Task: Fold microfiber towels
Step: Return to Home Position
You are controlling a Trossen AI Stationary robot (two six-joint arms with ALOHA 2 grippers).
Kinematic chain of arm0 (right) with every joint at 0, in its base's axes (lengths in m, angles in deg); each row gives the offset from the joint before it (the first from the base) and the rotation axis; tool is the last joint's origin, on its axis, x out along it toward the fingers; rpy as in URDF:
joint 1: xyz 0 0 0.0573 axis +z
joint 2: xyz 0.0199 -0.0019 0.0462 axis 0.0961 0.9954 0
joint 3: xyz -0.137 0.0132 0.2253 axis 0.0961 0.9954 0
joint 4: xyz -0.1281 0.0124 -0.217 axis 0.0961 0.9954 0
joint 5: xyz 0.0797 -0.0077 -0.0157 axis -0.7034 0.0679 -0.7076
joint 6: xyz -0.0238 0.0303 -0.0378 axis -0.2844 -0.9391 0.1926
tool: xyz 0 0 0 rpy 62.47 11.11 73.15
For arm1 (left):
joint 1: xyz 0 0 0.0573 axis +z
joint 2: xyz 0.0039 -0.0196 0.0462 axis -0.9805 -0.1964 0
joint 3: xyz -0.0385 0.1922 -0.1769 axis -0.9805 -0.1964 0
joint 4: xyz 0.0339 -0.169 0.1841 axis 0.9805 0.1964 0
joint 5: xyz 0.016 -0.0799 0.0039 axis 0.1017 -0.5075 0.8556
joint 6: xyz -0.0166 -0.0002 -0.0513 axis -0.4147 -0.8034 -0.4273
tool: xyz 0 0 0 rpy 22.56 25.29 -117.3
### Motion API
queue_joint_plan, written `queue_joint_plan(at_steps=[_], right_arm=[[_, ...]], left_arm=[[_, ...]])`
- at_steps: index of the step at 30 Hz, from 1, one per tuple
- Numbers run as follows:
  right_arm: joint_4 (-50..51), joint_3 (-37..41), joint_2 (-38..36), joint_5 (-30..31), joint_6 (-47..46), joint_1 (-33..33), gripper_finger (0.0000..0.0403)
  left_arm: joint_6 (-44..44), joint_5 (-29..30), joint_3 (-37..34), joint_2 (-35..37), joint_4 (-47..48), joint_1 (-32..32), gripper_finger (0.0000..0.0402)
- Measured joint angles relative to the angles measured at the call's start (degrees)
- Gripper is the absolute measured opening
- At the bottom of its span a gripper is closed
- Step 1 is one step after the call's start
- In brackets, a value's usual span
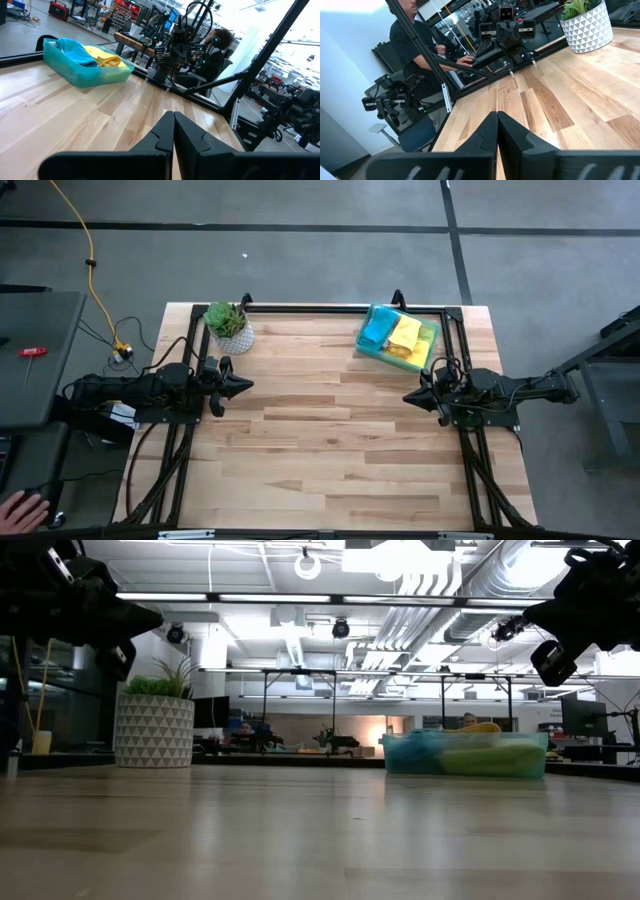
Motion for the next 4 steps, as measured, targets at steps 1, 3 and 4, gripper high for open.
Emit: queue_joint_plan(at_steps=[1, 3, 4], right_arm=[[0.00, 0.02, 0.00, -0.01, -0.01, 0.01, 0.0000], [0.00, 0.01, 0.00, 0.00, 0.00, 0.01, 0.0000], [0.00, 0.02, 0.00, -0.01, 0.00, 0.00, 0.0000]], left_arm=[[0.00, 0.00, 0.00, 0.00, 0.00, 0.01, 0.0001], [0.00, 0.00, 0.00, 0.01, 0.01, 0.02, 0.0001], [0.00, 0.00, 0.00, 0.02, 0.00, 0.02, 0.0001]])
